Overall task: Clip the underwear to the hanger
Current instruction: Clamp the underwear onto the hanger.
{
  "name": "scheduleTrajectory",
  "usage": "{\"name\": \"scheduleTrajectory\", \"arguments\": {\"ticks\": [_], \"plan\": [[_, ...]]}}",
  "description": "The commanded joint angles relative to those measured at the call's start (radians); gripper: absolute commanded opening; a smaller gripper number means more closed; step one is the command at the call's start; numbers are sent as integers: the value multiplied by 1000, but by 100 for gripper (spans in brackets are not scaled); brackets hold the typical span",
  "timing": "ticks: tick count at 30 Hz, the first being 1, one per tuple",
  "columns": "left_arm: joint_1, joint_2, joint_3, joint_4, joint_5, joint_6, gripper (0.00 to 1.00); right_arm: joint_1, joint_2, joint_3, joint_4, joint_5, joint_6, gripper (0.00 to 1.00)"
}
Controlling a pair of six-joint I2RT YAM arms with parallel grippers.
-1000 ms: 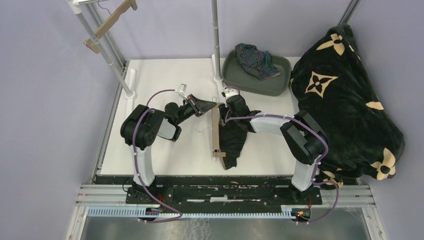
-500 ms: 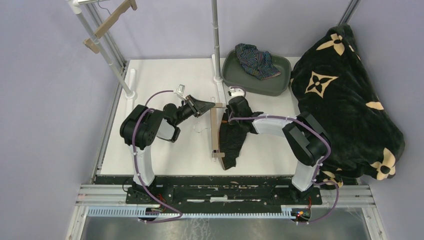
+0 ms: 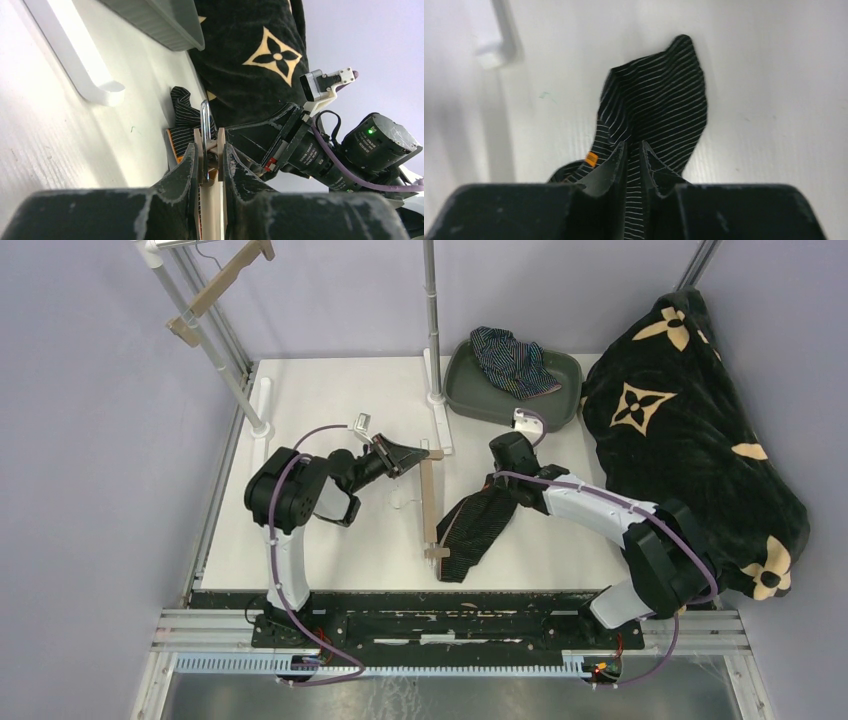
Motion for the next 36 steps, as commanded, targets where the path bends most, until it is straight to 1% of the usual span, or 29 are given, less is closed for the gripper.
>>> {"name": "scheduleTrajectory", "arguments": {"ticks": [1,2,5,7,8,10,15,16,17,20,22,24,31,36], "plan": [[-1,16,19,76,49,-43,3,-3,-34,19,-133,93,38,24],[-1,17,20,74,52,-41,3,-2,-50,25,-144,110,26,29],[-2,16,17,64,56,-32,3,-3,-87,50,-151,127,-37,37],[-4,13,13,51,56,-22,3,-4,-105,61,-111,94,-99,47],[-5,12,13,46,56,-18,3,-4,-108,75,-109,81,-116,49],[-5,9,10,33,56,-9,3,-4,-101,110,-107,44,-156,57],[-9,4,6,3,56,13,3,-2,-50,212,-104,-60,-215,61],[-9,3,6,2,56,13,3,-1,-33,236,-111,-75,-219,65],[-10,2,6,2,56,13,3,-2,-4,272,-128,-86,-220,69],[-12,-4,5,-5,54,15,3,-2,104,416,-304,-91,-202,71],[-12,-9,5,-16,52,23,3,-1,160,467,-354,-119,-189,75],[-13,-13,4,-27,50,30,3,-1,198,489,-381,-139,-162,81],[-12,-32,-3,-43,47,39,3,-2,268,476,-413,-159,-133,82],[-12,-37,-3,-47,48,42,3,-2,323,466,-410,-173,-136,80]]}}
